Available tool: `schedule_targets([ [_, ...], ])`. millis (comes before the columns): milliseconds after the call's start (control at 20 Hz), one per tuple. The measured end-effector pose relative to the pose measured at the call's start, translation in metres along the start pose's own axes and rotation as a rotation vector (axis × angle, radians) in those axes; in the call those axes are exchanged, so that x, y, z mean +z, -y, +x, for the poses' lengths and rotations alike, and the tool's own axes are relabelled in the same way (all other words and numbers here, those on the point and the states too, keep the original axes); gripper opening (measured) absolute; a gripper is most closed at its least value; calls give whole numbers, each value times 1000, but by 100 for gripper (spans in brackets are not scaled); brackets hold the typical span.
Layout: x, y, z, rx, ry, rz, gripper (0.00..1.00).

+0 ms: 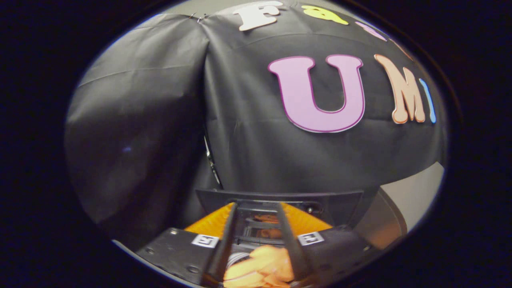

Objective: Put the clothes into the washing machine and then close the washing machine lid.

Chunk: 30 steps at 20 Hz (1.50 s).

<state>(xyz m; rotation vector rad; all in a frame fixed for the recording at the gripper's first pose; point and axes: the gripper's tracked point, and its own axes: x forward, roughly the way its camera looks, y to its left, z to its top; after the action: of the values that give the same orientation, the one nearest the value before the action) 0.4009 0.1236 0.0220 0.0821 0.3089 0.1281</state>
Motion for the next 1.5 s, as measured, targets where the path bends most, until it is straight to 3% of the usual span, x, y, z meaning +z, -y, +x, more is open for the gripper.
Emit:
schedule_targets([
  [150,3,7,22,-36,12,-14,97],
  [600,0,42,95,-225,-52,25,96],
  [900,-13,35,111,-255,-150,-35,96],
  [1500,-12,41,110,-252,-209,-20,95],
])
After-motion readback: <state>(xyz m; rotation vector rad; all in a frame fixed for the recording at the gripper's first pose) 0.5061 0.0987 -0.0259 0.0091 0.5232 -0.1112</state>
